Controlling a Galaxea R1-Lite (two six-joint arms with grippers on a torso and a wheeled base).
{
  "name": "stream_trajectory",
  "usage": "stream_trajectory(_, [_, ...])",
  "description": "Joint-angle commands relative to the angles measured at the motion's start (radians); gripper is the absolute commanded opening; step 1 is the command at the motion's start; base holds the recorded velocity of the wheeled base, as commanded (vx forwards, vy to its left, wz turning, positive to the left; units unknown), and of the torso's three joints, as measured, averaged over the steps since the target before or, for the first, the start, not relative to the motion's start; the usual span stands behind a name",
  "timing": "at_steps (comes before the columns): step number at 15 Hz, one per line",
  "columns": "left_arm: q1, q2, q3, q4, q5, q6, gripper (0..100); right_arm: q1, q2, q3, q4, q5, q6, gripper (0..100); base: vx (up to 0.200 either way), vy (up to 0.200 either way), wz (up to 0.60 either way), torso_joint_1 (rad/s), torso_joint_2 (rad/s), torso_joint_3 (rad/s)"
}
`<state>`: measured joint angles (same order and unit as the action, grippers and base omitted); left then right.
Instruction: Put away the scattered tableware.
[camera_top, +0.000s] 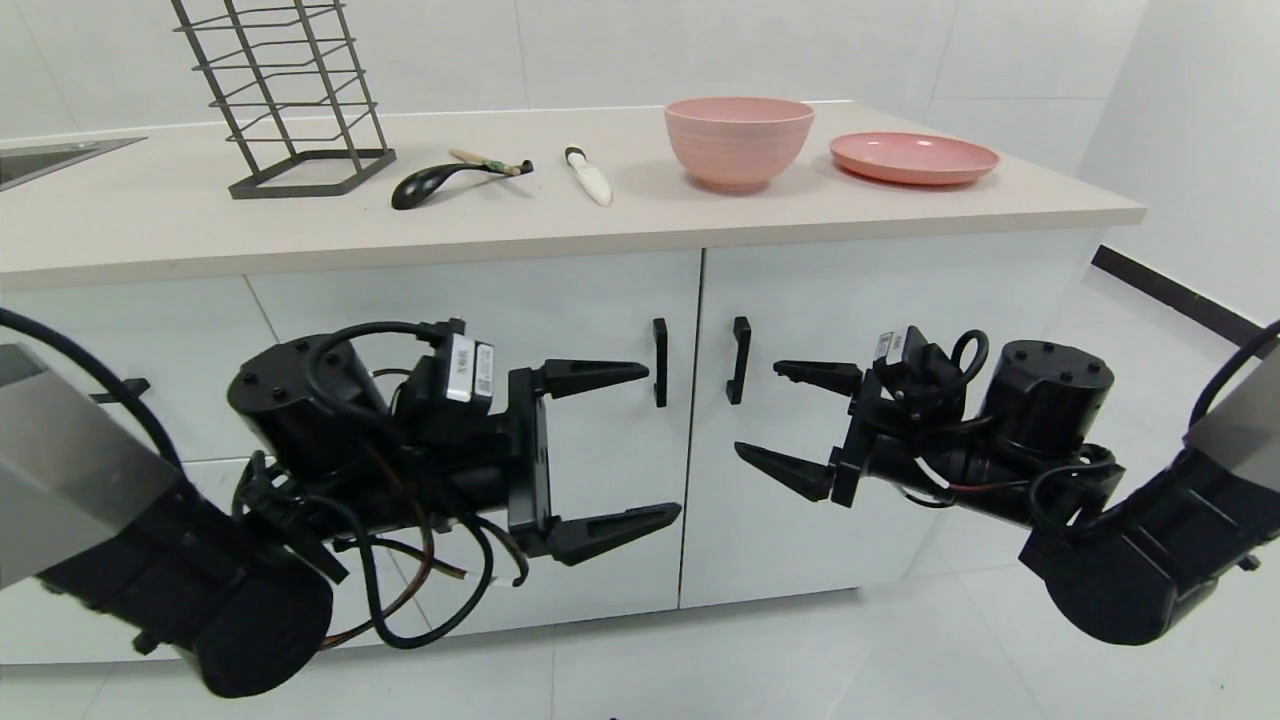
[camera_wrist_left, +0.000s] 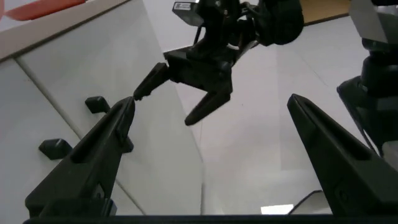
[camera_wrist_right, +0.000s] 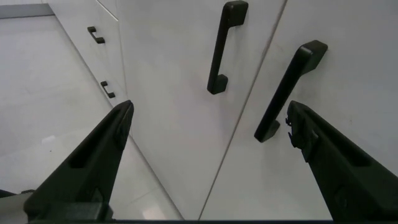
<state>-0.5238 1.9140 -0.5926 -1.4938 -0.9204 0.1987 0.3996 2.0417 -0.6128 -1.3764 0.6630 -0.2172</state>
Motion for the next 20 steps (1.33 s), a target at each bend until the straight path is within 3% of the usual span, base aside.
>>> stream_trajectory(1, [-0.022,0.069,-0.046,0.004,0.026,-0.039,100,0.008,0.022,-0.013,0.0,0.0,-0.001,100,0.0,0.0,0.0,0.0,0.0,0.0])
stream_trajectory(2, [-0.031,0.071,-0.059,0.01,0.049,-0.082,100,0.008,0.034,-0.025,0.0,0.0,-0.002,100,0.0,0.0,0.0,0.0,0.0,0.0])
stream_trajectory(3, [-0.035,0.071,-0.089,0.041,0.052,-0.097,100,0.007,0.045,-0.042,0.0,0.0,-0.002,100,0.0,0.0,0.0,0.0,0.0,0.0])
stream_trajectory(5, [-0.036,0.06,-0.179,0.195,0.068,-0.099,100,-0.002,0.069,-0.074,0.0,0.0,-0.002,100,0.0,0.0,0.0,0.0,0.0,0.0])
stream_trajectory(8, [-0.051,0.06,-0.279,0.311,0.152,-0.094,100,-0.022,0.098,-0.117,0.0,0.0,-0.002,100,0.0,0.0,0.0,0.0,0.0,0.0])
stream_trajectory(10, [-0.07,0.06,-0.289,0.336,0.153,-0.078,100,-0.025,0.123,-0.15,-0.001,0.026,-0.002,100,0.0,0.0,0.0,0.0,0.0,0.0])
stream_trajectory(12, [-0.082,0.079,-0.294,0.345,0.112,0.022,100,-0.024,0.158,-0.191,-0.012,0.049,-0.001,100,0.0,0.0,0.0,0.0,0.0,0.0])
stream_trajectory(13, [-0.082,0.083,-0.3,0.348,0.06,0.034,100,-0.022,0.166,-0.196,-0.012,0.053,-0.001,100,0.0,0.0,0.0,0.0,0.0,0.0])
stream_trajectory(17, [-0.044,0.099,-0.38,0.429,0.043,0.033,100,-0.025,0.184,-0.219,-0.013,0.078,-0.002,100,0.0,0.0,0.0,0.0,0.0,0.0])
stream_trajectory(20, [-0.035,0.115,-0.429,0.448,0.075,0.03,100,-0.025,0.204,-0.245,-0.015,0.093,-0.002,100,0.0,0.0,0.0,0.0,0.0,0.0])
